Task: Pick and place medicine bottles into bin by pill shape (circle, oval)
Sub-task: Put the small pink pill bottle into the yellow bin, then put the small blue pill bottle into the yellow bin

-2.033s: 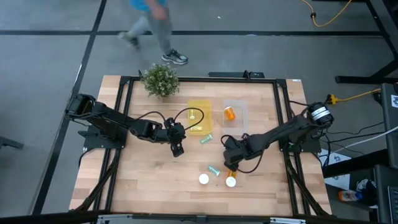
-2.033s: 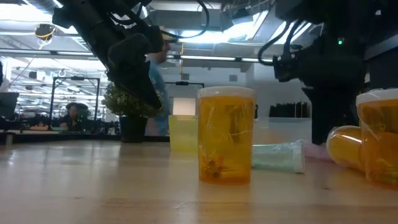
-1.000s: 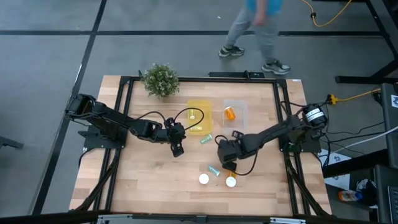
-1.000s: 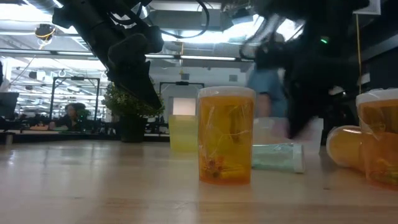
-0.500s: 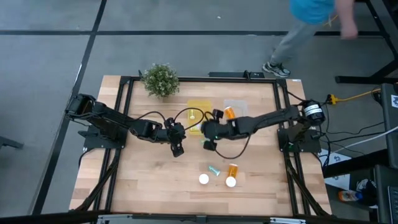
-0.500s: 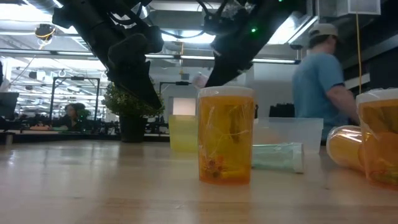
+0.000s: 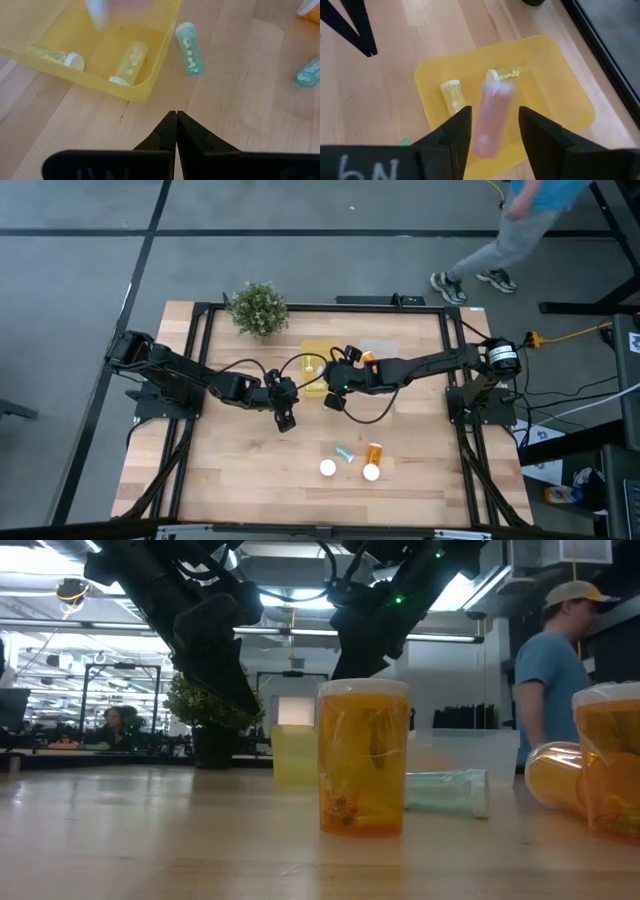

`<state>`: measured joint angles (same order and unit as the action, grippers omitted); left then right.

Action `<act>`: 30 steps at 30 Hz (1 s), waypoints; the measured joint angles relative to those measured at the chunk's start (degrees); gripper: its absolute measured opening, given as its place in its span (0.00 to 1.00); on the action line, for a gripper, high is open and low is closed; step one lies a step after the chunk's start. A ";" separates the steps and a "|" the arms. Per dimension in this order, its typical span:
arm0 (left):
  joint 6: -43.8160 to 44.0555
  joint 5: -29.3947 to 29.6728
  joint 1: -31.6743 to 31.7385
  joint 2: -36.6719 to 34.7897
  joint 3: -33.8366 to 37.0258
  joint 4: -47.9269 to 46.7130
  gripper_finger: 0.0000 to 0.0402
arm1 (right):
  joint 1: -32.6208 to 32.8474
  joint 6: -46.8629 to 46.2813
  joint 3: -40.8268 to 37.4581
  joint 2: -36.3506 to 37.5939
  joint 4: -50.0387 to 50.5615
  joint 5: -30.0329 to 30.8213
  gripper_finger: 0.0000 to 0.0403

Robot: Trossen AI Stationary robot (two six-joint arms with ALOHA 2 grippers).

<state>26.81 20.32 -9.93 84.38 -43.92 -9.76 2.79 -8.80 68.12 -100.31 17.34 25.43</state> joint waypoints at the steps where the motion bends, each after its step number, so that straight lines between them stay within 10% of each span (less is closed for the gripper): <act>1: 0.00 0.00 0.00 0.00 0.00 0.00 0.01 | 0.00 0.07 0.00 0.00 0.00 -0.01 0.42; 9: 0.00 0.00 0.02 0.00 0.01 -0.01 0.01 | 0.56 0.94 0.00 0.00 -0.01 -1.41 0.43; 20: 0.00 0.01 0.01 0.00 0.02 -0.01 0.01 | 4.28 9.08 0.00 0.00 0.55 -20.06 0.43; 30: 0.00 0.00 0.00 0.00 0.02 0.04 0.01 | 5.87 9.11 -0.02 -4.81 1.67 -20.95 0.43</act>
<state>26.81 20.32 -9.93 84.38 -43.90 -9.72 8.66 0.31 68.10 -105.12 19.01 4.48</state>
